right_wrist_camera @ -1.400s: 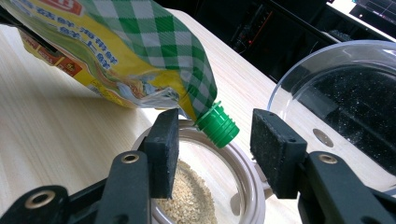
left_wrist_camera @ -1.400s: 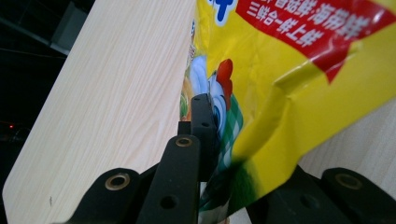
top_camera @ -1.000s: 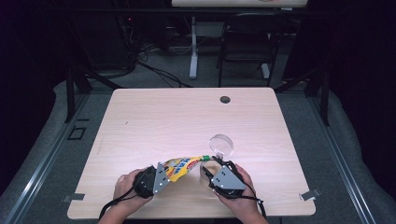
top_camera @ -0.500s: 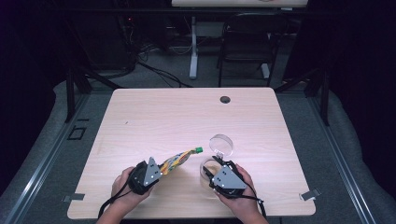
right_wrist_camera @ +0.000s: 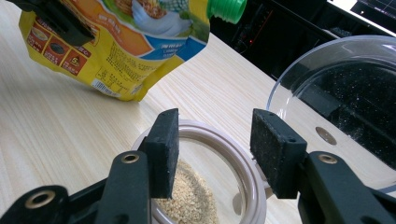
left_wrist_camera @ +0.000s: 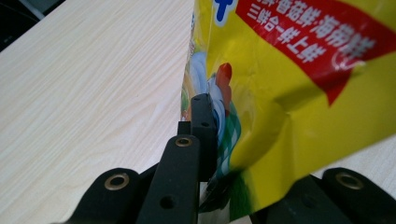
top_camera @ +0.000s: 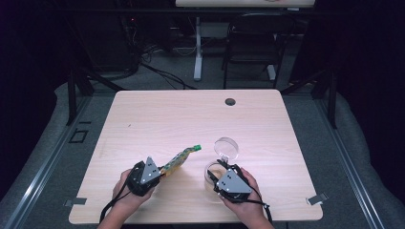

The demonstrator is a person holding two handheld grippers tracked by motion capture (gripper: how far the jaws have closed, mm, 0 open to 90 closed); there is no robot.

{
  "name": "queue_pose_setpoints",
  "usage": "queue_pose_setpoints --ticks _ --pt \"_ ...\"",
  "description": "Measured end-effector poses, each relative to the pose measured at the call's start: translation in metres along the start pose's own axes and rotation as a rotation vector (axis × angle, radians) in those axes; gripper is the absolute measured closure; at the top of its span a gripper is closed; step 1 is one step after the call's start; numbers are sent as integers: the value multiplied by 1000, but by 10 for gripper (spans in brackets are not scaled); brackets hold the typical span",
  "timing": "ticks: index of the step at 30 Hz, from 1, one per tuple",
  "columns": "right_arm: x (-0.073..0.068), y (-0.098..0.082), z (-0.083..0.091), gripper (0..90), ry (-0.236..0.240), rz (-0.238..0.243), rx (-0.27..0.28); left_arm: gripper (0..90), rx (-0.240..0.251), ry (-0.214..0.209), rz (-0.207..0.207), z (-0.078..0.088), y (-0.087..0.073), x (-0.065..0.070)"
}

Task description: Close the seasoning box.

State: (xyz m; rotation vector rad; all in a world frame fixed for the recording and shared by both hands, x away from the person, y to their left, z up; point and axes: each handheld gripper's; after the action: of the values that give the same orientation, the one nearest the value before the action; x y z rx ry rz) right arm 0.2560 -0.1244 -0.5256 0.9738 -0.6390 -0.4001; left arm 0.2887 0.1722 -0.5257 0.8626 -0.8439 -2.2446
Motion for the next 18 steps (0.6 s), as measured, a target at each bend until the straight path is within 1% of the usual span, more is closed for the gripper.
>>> queue_pose_setpoints --ticks 1,2,3,6,11,18 --pt "0 0 0 522 0 1 0 871 0 -6 15 0 -1 -1" --pt "0 0 0 522 0 1 0 871 -3 -7 16 0 -1 -2" --pt "0 0 0 522 0 1 0 871 -4 -7 28 0 -2 -3" --pt "0 0 0 522 -1 1 -2 870 -5 -12 42 -1 -3 -6" --pt "0 0 0 522 0 1 -2 870 -8 -24 78 -2 -5 -9" --pt "1 0 1 522 0 0 0 870 -8 -35 113 -2 -8 -13"
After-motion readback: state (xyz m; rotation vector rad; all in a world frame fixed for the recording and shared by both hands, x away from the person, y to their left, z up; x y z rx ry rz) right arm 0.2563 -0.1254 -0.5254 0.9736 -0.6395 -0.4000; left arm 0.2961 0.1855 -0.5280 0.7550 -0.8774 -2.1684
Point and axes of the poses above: each handheld gripper's, and its own axes: z roughly backward along the jaws, y roughly out of its top, x roughly to its right, and after that the axes turned 11 degrees about y, right-handed
